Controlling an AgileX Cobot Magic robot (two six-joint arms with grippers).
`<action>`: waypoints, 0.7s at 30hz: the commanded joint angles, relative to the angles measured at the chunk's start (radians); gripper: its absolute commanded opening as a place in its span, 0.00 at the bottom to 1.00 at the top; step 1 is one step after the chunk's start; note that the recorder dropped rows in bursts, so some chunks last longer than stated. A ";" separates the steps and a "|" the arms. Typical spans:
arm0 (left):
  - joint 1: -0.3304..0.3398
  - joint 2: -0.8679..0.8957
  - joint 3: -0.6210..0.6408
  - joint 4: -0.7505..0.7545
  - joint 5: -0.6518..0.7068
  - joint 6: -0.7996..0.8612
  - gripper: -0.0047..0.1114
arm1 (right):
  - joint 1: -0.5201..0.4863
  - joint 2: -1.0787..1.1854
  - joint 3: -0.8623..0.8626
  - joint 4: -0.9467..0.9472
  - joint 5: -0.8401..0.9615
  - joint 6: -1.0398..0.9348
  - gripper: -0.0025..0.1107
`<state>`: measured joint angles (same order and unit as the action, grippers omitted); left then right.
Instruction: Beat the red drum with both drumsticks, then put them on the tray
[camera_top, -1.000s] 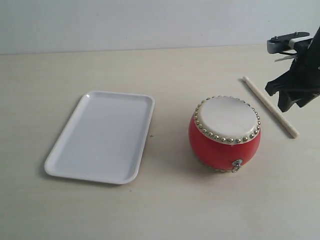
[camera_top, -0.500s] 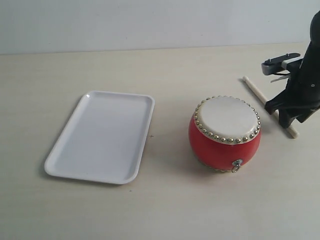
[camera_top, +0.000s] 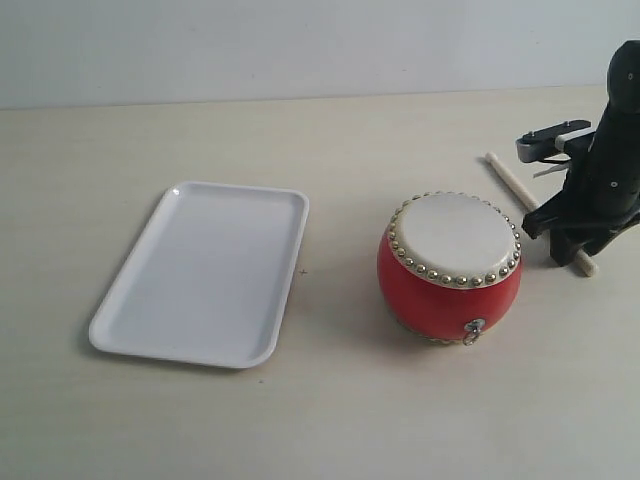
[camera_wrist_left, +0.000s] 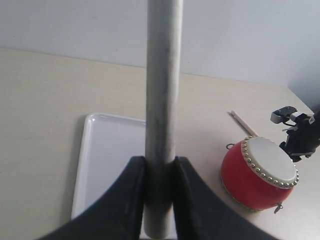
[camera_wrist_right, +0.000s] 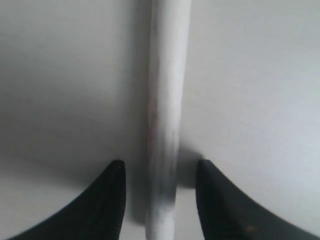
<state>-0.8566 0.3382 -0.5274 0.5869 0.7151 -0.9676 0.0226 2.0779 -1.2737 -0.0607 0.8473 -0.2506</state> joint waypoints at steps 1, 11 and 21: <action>0.003 0.000 0.004 -0.002 -0.008 -0.005 0.04 | 0.001 0.011 0.000 -0.008 -0.016 0.020 0.37; 0.003 0.000 0.004 -0.005 -0.003 -0.005 0.04 | 0.001 0.015 0.000 -0.054 -0.022 0.121 0.02; 0.000 0.072 -0.111 -0.008 0.277 0.052 0.04 | 0.001 -0.155 0.000 -0.096 0.067 0.153 0.02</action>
<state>-0.8566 0.3674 -0.5862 0.5818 0.8751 -0.9691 0.0226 2.0012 -1.2737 -0.1516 0.8810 -0.0973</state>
